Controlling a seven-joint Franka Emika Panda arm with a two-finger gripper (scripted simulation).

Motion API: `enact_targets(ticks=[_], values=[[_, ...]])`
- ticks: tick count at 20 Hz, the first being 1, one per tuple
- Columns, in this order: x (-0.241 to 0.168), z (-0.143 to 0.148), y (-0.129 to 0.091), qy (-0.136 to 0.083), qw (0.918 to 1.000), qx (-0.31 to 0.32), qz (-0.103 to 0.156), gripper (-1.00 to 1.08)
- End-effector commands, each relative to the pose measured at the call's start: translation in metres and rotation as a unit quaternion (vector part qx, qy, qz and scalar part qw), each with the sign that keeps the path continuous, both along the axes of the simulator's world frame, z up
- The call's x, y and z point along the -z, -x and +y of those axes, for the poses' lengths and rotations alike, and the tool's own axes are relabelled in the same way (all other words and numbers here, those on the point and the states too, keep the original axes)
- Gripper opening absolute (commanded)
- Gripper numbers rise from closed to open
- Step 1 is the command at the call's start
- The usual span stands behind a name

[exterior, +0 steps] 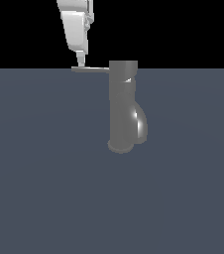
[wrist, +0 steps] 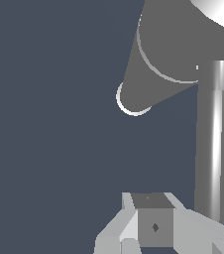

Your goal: Turn on the faucet by rotating a designated handle.

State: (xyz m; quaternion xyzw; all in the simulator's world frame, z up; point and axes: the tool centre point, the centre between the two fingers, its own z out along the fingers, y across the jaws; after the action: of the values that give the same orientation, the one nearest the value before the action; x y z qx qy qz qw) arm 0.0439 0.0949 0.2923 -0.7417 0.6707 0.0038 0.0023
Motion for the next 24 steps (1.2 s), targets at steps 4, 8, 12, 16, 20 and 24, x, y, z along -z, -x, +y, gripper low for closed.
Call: enact_targets(ticks=[4,8,12,16,20,24], values=[[0.007,0.003,-0.005,0.004,0.9998,0.017,-0.001,-1.0],[0.008,0.003,-0.005,0.004,0.9998,0.018,-0.001,-1.0],[0.008,0.002,0.0,0.004,0.9998,0.018,-0.001,-1.0],[0.008,0.001,0.011,0.004,0.9998,0.018,-0.001,-1.0],[0.008,-0.001,0.023,0.004,0.9998,0.018,-0.001,-1.0],[0.008,-0.002,0.034,0.004,0.9998,0.018,-0.001,-1.0]])
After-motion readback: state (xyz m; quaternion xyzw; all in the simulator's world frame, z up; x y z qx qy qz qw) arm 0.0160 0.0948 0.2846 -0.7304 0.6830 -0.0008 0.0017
